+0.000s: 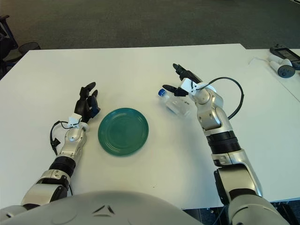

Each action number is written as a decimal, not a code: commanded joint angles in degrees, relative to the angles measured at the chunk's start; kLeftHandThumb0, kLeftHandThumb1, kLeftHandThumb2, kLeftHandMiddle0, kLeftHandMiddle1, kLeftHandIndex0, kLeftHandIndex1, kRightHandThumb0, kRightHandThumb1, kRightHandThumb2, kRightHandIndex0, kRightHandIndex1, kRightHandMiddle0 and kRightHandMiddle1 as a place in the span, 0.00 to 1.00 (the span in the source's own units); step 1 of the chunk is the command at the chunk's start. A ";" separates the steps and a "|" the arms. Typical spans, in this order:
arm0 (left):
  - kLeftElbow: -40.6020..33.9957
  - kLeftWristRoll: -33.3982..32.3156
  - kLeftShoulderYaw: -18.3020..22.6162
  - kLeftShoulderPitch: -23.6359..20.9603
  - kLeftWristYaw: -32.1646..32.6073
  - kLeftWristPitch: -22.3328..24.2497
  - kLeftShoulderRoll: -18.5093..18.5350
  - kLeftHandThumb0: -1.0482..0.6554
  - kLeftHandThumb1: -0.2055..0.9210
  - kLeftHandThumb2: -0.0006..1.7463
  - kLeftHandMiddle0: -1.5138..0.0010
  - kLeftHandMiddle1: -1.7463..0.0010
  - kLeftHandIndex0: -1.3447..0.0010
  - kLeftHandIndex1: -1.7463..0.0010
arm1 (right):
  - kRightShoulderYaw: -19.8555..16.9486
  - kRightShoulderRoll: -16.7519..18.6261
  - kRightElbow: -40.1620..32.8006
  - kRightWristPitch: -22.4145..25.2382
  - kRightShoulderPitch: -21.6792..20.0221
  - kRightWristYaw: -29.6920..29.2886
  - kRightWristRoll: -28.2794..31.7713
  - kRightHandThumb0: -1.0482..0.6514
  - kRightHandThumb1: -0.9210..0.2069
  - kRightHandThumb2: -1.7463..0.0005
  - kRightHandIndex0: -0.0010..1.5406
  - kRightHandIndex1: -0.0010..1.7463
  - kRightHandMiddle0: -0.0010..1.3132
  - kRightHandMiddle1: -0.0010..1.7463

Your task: Put the bottle into the plate.

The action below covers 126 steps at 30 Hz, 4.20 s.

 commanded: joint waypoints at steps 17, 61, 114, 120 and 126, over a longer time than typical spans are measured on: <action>0.42 1.04 -1.42 6.53 -0.76 3.56 -0.67 0.10 1.00 0.55 0.75 1.00 1.00 0.57 | 10.32 -12.17 -7.98 10.03 -2.43 19.22 -13.30 0.00 0.00 0.67 0.00 0.00 0.00 0.00; -1.47 0.38 -0.93 8.63 -0.52 3.44 -0.83 0.11 1.00 0.54 0.74 0.99 1.00 0.53 | 14.22 -7.57 1.63 11.47 -5.36 17.47 -20.35 0.00 0.00 0.64 0.00 0.00 0.00 0.00; -1.22 0.81 -1.29 7.78 0.01 3.90 -1.77 0.11 1.00 0.55 0.74 0.99 1.00 0.53 | 20.55 -4.23 1.48 12.18 -3.69 21.37 -22.66 0.00 0.00 0.62 0.00 0.00 0.00 0.00; -1.58 0.86 -1.32 7.70 0.31 4.57 -1.92 0.10 1.00 0.55 0.74 0.99 1.00 0.54 | 22.08 -1.68 7.63 9.74 0.28 15.94 -21.86 0.00 0.00 0.63 0.00 0.00 0.00 0.00; -1.98 1.08 -1.42 7.85 0.64 4.54 -2.13 0.11 1.00 0.55 0.74 1.00 1.00 0.54 | 21.63 -1.03 9.98 7.45 1.61 13.62 -20.75 0.00 0.00 0.64 0.00 0.00 0.00 0.00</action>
